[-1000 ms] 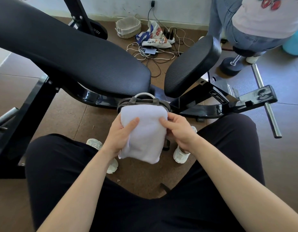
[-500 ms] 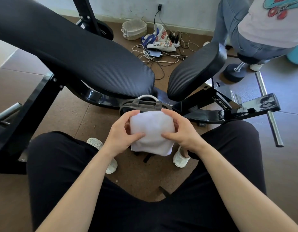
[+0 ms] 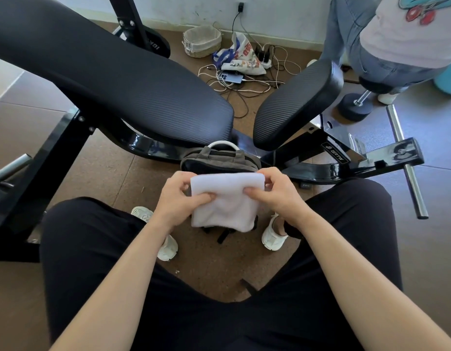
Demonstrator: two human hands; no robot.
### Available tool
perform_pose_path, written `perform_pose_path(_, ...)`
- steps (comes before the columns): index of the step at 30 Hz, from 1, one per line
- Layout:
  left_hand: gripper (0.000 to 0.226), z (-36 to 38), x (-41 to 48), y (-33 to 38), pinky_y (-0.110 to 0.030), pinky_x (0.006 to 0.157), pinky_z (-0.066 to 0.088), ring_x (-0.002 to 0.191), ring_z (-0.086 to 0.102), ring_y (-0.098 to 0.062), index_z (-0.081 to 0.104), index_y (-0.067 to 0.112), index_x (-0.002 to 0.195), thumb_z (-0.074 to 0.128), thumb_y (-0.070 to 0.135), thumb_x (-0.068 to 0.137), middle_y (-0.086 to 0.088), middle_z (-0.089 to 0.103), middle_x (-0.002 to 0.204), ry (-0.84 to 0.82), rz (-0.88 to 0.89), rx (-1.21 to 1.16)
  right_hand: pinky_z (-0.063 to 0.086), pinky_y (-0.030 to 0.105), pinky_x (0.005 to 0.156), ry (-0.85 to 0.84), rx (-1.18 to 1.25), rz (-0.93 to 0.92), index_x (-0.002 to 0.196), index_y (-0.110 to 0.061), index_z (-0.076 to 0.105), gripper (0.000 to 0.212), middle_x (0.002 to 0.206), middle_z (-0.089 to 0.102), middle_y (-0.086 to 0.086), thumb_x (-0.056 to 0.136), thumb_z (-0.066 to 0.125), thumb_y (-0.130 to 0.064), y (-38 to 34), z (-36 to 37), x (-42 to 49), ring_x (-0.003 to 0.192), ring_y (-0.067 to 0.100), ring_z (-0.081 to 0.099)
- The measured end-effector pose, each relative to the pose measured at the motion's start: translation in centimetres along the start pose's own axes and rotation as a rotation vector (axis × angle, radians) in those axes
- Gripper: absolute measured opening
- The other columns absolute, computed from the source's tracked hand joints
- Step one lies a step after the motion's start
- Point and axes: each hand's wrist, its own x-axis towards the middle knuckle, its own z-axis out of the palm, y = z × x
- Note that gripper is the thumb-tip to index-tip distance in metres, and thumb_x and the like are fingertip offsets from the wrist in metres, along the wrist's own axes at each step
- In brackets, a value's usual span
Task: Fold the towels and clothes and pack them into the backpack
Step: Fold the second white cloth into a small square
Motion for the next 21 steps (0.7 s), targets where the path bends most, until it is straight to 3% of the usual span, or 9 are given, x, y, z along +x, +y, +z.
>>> perform_pose_path(3, 0.027, 0.3, -0.3, 1.7, -0.043, 0.093, 0.058, 0.104, 0.074, -0.027, 0.073, 0.017, 0.116, 0.063, 0.035, 0.098, -0.007, 0.078, 0.114, -0.169, -0.318, -0.399, 0.059, 0.046, 0.092, -0.112, 0.401, 0.205, 0.125, -0.014, 0.066, 0.028, 0.116, 0.075, 0.01, 0.103, 0.058, -0.031, -0.5, 0.4, -0.2, 0.106, 0.029, 0.072)
perform_pose_path(5, 0.035, 1.0, -0.7, 2.4, -0.036, 0.09, 0.057, 0.101, 0.076, -0.019, 0.071, 0.017, 0.118, 0.053, 0.044, 0.103, -0.003, 0.079, 0.113, -0.21, -0.472, -0.477, 0.057, 0.05, 0.097, -0.069, 0.473, 0.303, 0.126, -0.015, 0.065, 0.03, 0.116, 0.076, 0.009, 0.106, 0.053, -0.034, -0.5, 1.1, -0.1, 0.108, 0.031, 0.072)
perform_pose_path(8, 0.045, 1.7, -0.9, 2.4, -0.035, 0.091, 0.054, 0.105, 0.075, -0.019, 0.071, 0.018, 0.122, 0.058, 0.053, 0.097, -0.003, 0.078, 0.114, -0.278, -0.58, -0.507, 0.057, 0.051, 0.098, -0.024, 0.573, 0.381, 0.127, -0.01, 0.063, 0.034, 0.118, 0.075, 0.011, 0.107, 0.05, -0.035, -0.3, 1.7, 0.2, 0.111, 0.032, 0.071)
perform_pose_path(13, 0.053, 1.7, -0.8, 1.1, -0.043, 0.102, 0.053, 0.114, 0.071, -0.028, 0.07, 0.013, 0.125, 0.081, 0.041, 0.082, -0.009, 0.076, 0.12, -0.346, -0.548, -0.48, 0.059, 0.047, 0.093, -0.029, 0.692, 0.39, 0.133, -0.007, 0.06, 0.041, 0.122, 0.074, 0.014, 0.103, 0.057, -0.035, -0.3, 1.1, 0.3, 0.111, 0.031, 0.072)
perform_pose_path(17, 0.047, 1.7, -0.7, 0.9, -0.038, 0.091, 0.058, 0.113, 0.071, -0.03, 0.066, 0.008, 0.13, 0.077, 0.022, 0.087, -0.011, 0.075, 0.122, -0.296, -0.407, -0.531, 0.055, 0.045, 0.098, -0.271, 0.771, 0.381, 0.138, -0.008, 0.058, 0.05, 0.132, 0.068, 0.015, 0.094, 0.069, -0.03, -0.4, 0.4, -0.2, 0.121, 0.032, 0.066)
perform_pose_path(21, 0.051, 1.3, -0.6, 0.9, -0.039, 0.088, 0.059, 0.113, 0.071, -0.031, 0.063, 0.008, 0.131, 0.08, 0.022, 0.085, -0.012, 0.074, 0.122, -0.245, -0.299, -0.524, 0.057, 0.047, 0.089, -0.401, 0.657, 0.388, 0.134, -0.016, 0.062, 0.048, 0.124, 0.072, 0.009, 0.089, 0.075, -0.025, -0.1, 0.8, -0.7, 0.111, 0.028, 0.07)
